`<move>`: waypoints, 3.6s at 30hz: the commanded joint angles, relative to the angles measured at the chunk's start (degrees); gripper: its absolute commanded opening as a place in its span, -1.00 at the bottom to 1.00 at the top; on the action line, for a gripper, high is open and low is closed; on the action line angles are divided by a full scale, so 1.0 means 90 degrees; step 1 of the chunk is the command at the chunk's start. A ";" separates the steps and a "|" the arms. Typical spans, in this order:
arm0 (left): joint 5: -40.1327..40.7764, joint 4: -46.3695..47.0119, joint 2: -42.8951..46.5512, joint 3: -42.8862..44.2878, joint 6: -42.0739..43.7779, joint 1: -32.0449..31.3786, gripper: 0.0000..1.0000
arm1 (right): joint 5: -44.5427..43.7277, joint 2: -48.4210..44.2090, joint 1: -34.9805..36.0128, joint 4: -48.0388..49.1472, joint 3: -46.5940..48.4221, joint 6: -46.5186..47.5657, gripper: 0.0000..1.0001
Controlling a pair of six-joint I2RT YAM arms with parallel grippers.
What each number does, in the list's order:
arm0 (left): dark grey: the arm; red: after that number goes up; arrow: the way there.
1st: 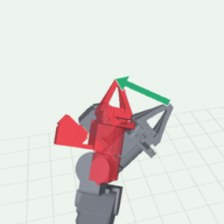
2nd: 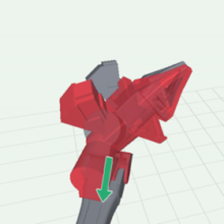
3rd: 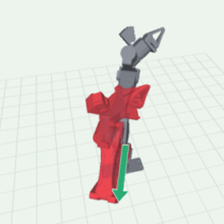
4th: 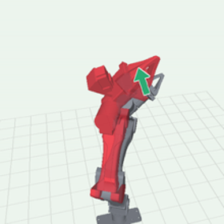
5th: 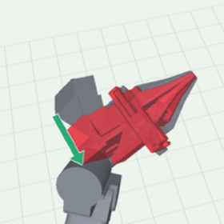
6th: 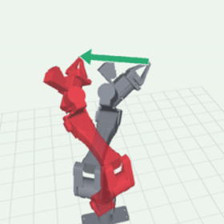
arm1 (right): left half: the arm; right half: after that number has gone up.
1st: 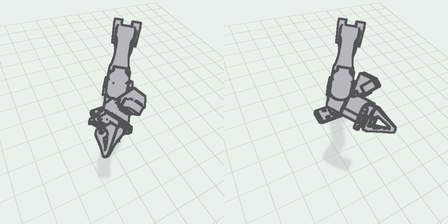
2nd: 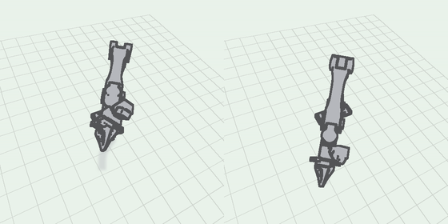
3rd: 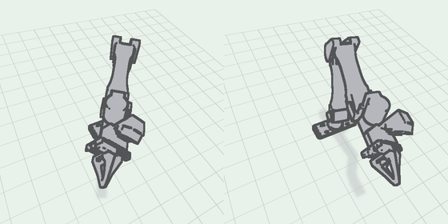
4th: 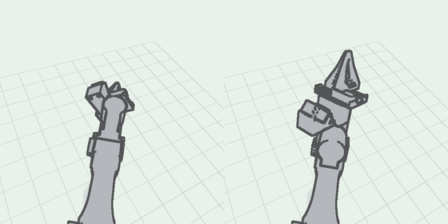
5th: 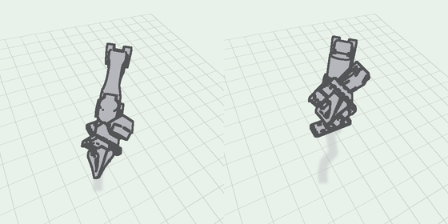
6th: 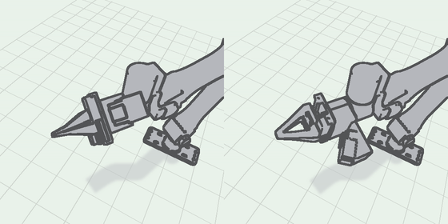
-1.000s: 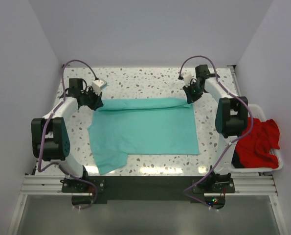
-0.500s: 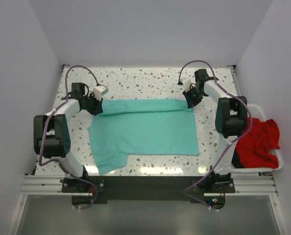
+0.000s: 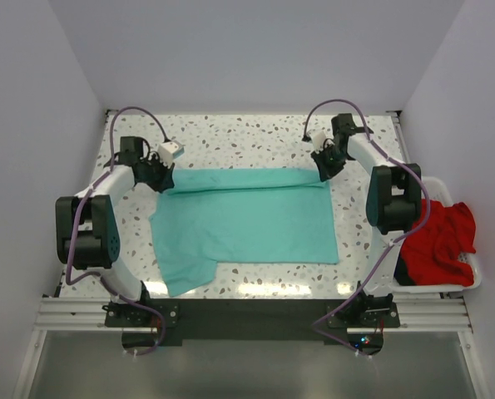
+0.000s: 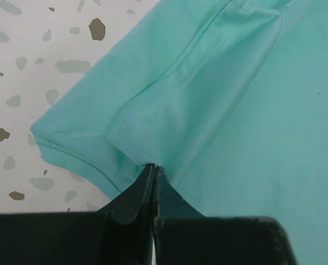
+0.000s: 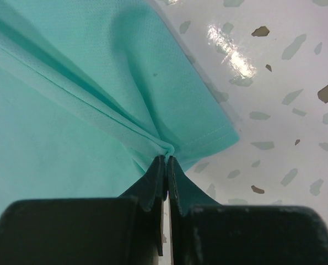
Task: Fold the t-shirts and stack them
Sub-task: Fold the tshirt
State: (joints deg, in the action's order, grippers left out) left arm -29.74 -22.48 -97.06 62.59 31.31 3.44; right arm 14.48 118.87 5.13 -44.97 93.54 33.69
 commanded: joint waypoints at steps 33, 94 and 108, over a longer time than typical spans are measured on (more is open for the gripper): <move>0.0110 -0.1565 -0.1315 0.1767 0.0788 -0.0753 0.19 | 0.0052 0.0376 0.0231 -0.1996 0.0869 0.0944 -0.17; -0.0104 -0.2726 -0.1004 0.1816 0.1589 -0.0715 -0.80 | -0.0427 0.0435 0.0485 -0.1888 0.0505 0.1002 -0.52; 0.0442 -0.2260 0.0987 -0.0584 0.3365 -0.1212 -0.62 | -0.0496 0.0279 0.0495 -0.2054 0.0437 0.1119 -0.50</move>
State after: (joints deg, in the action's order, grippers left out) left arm -27.68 -44.91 -93.23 61.84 55.00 -6.26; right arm 11.03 123.37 9.32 -62.08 96.27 43.11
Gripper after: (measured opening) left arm 0.166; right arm 0.247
